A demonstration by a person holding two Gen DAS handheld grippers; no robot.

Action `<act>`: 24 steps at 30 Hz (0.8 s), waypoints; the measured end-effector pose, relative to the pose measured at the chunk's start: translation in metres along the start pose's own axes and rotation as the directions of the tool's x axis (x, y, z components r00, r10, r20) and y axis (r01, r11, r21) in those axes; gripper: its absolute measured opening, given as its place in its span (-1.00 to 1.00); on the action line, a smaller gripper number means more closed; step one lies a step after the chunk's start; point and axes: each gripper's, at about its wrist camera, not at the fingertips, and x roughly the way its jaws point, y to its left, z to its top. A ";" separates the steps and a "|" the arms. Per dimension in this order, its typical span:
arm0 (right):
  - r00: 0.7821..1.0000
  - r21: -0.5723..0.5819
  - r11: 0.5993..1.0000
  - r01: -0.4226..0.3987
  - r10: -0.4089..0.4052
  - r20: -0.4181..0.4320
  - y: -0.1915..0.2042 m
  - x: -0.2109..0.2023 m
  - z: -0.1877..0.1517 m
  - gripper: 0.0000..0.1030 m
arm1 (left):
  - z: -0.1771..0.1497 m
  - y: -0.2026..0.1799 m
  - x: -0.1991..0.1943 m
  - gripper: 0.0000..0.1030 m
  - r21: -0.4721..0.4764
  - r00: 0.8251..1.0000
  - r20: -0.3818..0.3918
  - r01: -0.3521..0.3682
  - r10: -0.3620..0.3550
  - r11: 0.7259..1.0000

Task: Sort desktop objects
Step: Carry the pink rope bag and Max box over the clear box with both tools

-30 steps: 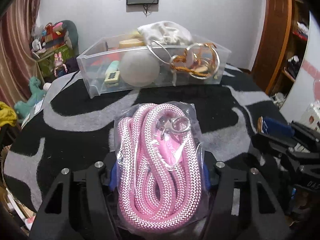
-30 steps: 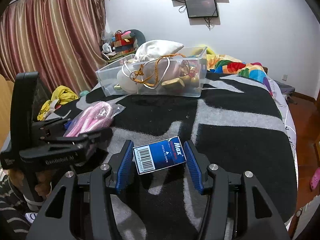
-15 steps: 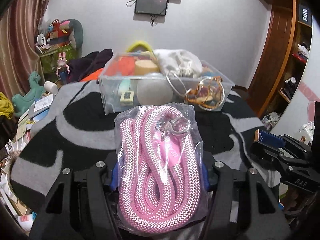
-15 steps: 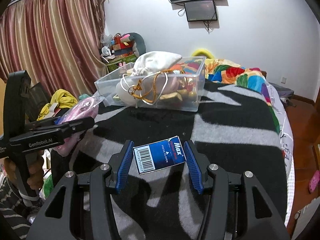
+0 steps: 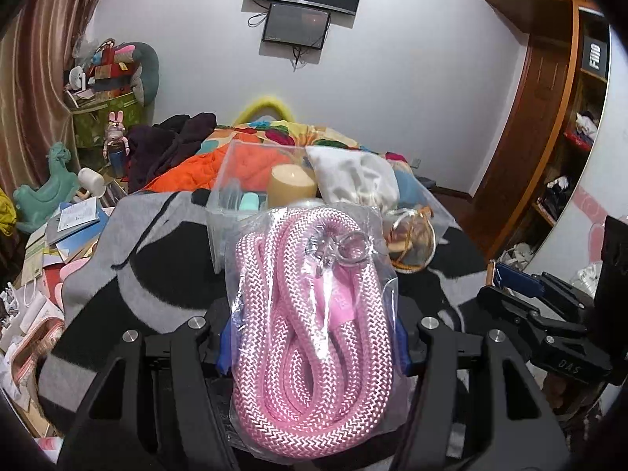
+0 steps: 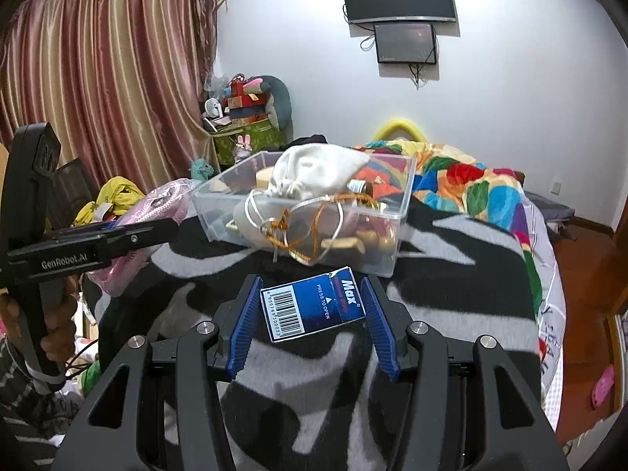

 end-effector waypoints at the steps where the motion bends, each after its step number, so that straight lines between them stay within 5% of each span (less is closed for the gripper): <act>1: 1.000 -0.002 1.000 0.002 -0.002 0.004 0.000 0.001 0.002 -0.06 | 0.003 0.003 0.000 0.16 -0.006 1.000 0.002 0.002 -0.002 1.000; 24: 0.995 0.029 0.997 0.069 -0.071 0.071 -0.032 0.033 0.056 -0.06 | 0.088 0.034 0.029 0.16 -0.017 0.998 0.055 0.034 -0.033 0.999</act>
